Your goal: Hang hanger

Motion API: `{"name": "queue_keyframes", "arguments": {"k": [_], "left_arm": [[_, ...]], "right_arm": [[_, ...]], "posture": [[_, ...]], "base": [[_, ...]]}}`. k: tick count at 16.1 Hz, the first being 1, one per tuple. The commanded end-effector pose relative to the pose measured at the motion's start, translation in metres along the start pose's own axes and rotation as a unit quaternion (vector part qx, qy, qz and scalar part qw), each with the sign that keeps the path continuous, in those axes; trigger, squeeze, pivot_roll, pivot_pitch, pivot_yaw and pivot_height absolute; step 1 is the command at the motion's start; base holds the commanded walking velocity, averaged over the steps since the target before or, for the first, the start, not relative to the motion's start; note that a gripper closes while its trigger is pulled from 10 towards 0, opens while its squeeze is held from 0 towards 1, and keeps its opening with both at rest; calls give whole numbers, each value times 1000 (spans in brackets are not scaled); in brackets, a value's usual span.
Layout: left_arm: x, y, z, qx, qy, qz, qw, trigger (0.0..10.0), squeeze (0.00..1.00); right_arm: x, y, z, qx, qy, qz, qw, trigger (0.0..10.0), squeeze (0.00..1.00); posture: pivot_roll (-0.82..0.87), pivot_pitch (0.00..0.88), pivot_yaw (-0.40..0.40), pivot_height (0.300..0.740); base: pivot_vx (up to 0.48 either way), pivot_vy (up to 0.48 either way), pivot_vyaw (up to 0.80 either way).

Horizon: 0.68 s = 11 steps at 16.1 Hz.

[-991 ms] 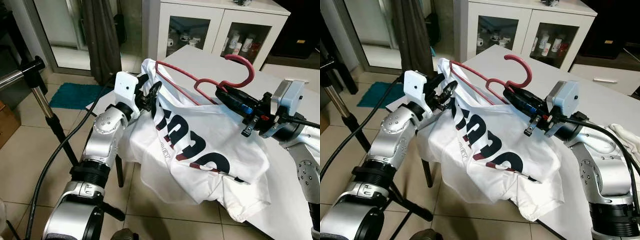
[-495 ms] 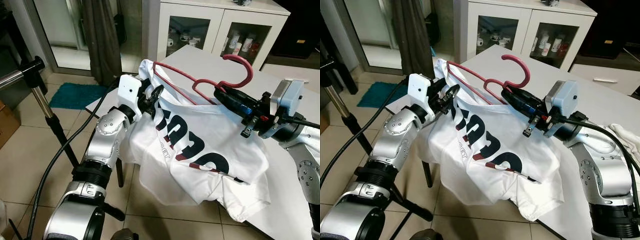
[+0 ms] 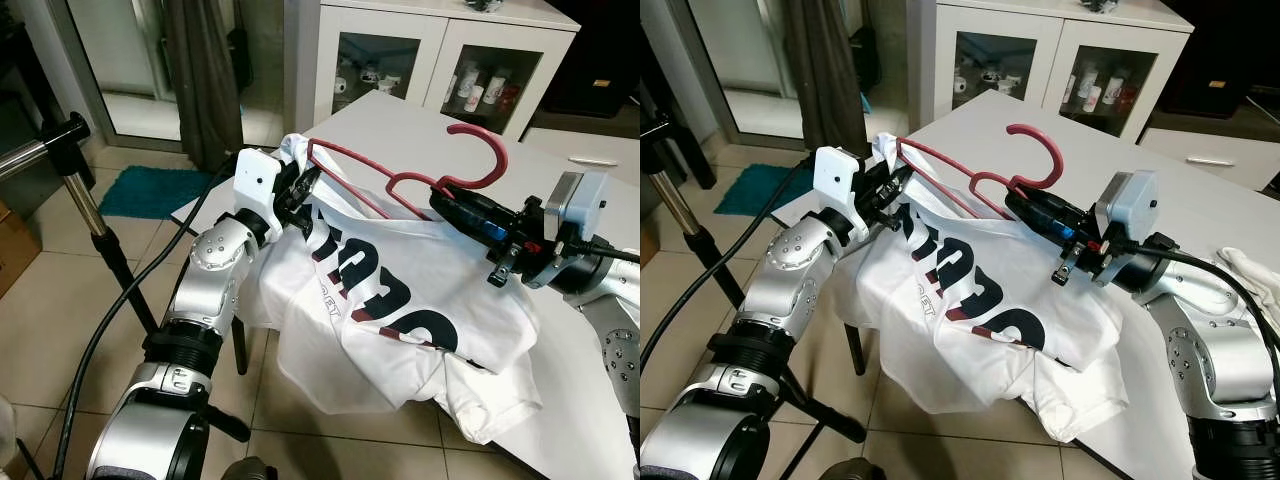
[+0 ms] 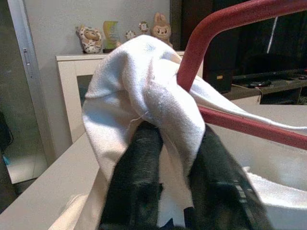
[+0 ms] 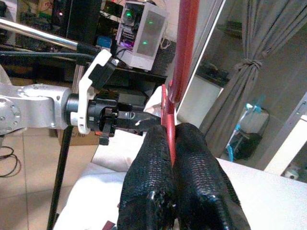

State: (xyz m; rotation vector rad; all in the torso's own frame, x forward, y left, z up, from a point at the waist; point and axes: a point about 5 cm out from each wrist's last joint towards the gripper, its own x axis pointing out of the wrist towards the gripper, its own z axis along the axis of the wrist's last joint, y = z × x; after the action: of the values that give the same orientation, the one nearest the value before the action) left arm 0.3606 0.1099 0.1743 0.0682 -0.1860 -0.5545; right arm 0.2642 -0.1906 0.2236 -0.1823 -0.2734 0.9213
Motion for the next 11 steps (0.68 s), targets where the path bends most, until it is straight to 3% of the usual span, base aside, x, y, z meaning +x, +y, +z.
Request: {"name": "queue_keyframes", "arguments": {"k": [1,6,7,8,11], "left_arm": [[4,-2,6,3,-11,-7,1000,0,0],[5,-4,8,-1,-17,-18,1000,0,0],[6,-3,8,0,-14,-9,1000,4667,0],[7,2,9,-7,-13,8,1000,10000,0],[7,9,11,-2,-14,20,1000,10000,0]], "right_arm": [[-3,-5,12,-18,-12,-5,1000,0,0],[-2,-8,16,-18,-20,-15,1000,0,0],[-3,-8,15,-18,-19,-15,1000,0,0],[-3,-8,16,-18,-18,-15,1000,0,0],[-4,-6,16,-11,-14,-4,1000,0,0]], "posture": [[39,0,-12,723],[37,0,-10,723],[37,0,-10,723],[35,0,-11,723],[32,0,-12,723]], "base": [[0,0,0],[0,0,0],[0,0,0],[0,0,0],[0,0,0]]}}
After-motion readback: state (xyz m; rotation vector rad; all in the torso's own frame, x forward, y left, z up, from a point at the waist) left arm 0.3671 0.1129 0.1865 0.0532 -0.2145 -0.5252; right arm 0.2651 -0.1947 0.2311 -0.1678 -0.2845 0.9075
